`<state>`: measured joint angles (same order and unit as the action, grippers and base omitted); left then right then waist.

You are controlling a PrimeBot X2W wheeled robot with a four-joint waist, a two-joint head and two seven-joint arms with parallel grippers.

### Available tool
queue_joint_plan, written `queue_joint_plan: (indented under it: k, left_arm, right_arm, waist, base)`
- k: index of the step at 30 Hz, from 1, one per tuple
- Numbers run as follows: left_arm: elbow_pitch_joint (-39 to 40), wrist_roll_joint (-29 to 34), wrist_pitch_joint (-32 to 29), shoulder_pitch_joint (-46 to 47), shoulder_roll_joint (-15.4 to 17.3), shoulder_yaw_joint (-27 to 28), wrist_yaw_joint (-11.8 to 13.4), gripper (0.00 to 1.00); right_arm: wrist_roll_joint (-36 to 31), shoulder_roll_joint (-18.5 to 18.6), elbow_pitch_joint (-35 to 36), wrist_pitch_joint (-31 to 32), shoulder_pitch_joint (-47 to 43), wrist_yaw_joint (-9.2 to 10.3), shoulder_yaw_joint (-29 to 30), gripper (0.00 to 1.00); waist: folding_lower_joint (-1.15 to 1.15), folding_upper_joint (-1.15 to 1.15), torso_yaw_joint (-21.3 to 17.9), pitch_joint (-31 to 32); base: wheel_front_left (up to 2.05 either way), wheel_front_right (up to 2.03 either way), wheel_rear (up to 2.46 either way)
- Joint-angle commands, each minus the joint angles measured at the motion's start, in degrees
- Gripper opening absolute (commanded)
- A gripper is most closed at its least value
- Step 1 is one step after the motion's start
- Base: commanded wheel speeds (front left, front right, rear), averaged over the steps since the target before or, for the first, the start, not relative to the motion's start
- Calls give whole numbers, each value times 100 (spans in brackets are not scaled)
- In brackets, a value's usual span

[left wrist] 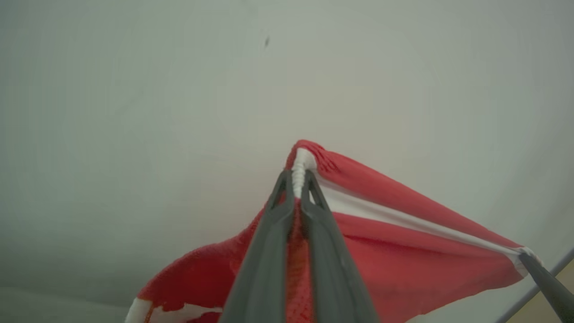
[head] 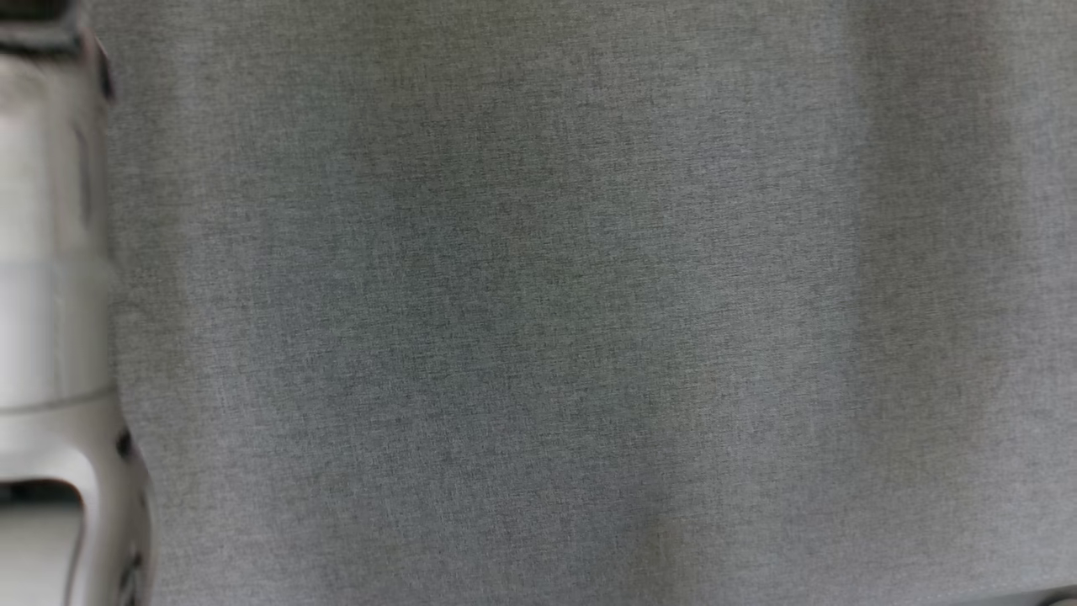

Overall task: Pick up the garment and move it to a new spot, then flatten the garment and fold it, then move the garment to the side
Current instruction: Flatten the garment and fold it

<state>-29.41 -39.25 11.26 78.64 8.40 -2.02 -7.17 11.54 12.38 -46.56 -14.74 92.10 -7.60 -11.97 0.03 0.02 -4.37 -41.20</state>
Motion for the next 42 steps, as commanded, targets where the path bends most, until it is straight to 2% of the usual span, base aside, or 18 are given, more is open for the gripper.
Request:
queue_joint_plan:
  k: [1, 6, 12, 16, 19, 23, 26, 29, 30, 34, 35, 42]
  left_arm:
    - [-3, -102, 78, -142, 56, -5, -26, 0]
    - [94, -483, 223, -920, 128, -364, -21, 0]
    - [389, -1002, 347, -2222, 267, -748, -24, 0]
    - [505, -1338, 363, -3200, 352, -980, -24, 0]
    - [560, -1397, 379, -3897, 433, -1193, -24, 0]
    - [588, -1329, 392, -4825, 505, -1359, -20, 0]
    - [663, -1178, 400, -5472, 527, -1380, -19, 0]
    - [801, -1202, 403, -6102, 418, -1201, -17, 0]
    - [914, -1213, 403, -6521, 383, -1205, -17, 0]
    - [1119, -1025, 404, -7242, 430, -1434, 11, 0]
    - [1119, -1025, 404, -7242, 430, -1434, 11, 0]
    - [1521, -835, 123, -8069, 605, -1754, 159, 0]
  right_arm:
    - [84, 47, 28, -43, -124, 23, -37, 0]
    - [399, 187, 253, -42, -891, 21, -527, 0]
    - [1161, 559, 791, 79, -2103, 21, -1268, 0]
    - [1782, 931, 1331, 530, -3038, 21, -1690, 0]
    - [2105, 1262, 1770, 912, -3750, 21, -1772, 0]
    - [2392, 1584, 2393, 1477, -4792, 22, -1617, 0]
    - [2557, 1681, 2836, 1904, -5655, 26, -1305, 0]
    - [2903, 1643, 3296, 2384, -6634, 26, -859, 0]
    - [2988, 1643, 3594, 2708, -7274, 27, -572, 0]
    - [2868, 1450, 4239, 3462, -8495, 27, -88, 0]
    - [2868, 1450, 4239, 3462, -8495, 27, -88, 0]
    - [2384, 1076, 5268, 4898, -9956, 25, 604, 0]
  waist:
    - [-3, -2, -45, 53]
    - [-3, -2, -66, 361]
    - [-3, -2, -73, 1175]
    - [-3, -2, -110, 1793]
    - [-3, -2, -120, 2265]
    - [-3, -2, -121, 2779]
    - [-3, -2, -111, 3117]
    - [-3, -2, -36, 3406]
    - [-3, -2, 16, 3581]
    - [-3, -2, 91, 3832]
    - [-3, -2, 91, 3832]
    - [-3, -2, 192, 3971]
  base:
    - [0, 0, 0]
    - [0, 0, 0]
    - [0, 0, 0]
    - [0, 0, 0]
    - [0, 0, 0]
    - [0, 0, 0]
    - [0, 0, 0]
    - [0, 0, 0]
    - [0, 0, 0]
    - [0, 0, 0]
    - [0, 0, 0]
    - [0, 0, 0]
